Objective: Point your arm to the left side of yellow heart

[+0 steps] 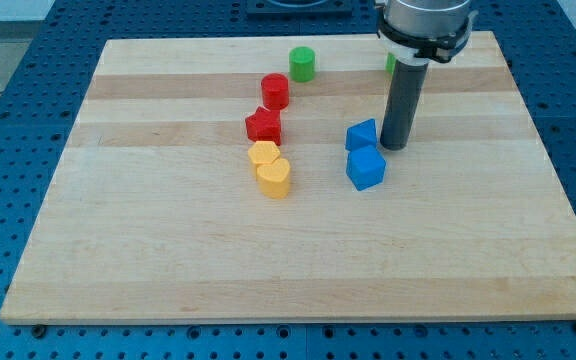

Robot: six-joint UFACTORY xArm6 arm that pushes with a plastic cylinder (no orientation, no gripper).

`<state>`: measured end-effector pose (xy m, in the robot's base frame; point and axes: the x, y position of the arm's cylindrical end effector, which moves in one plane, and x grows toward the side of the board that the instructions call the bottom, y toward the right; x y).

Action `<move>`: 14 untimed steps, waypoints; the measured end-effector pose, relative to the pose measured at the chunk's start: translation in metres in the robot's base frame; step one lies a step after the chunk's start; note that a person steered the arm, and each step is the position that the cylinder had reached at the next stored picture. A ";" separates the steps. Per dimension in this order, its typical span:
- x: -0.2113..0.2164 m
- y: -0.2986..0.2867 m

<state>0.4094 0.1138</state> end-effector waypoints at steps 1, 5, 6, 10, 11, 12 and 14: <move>-0.002 0.023; 0.005 0.072; 0.005 0.088; -0.020 0.118; -0.028 0.133; -0.028 0.156; -0.067 0.179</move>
<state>0.3424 0.2927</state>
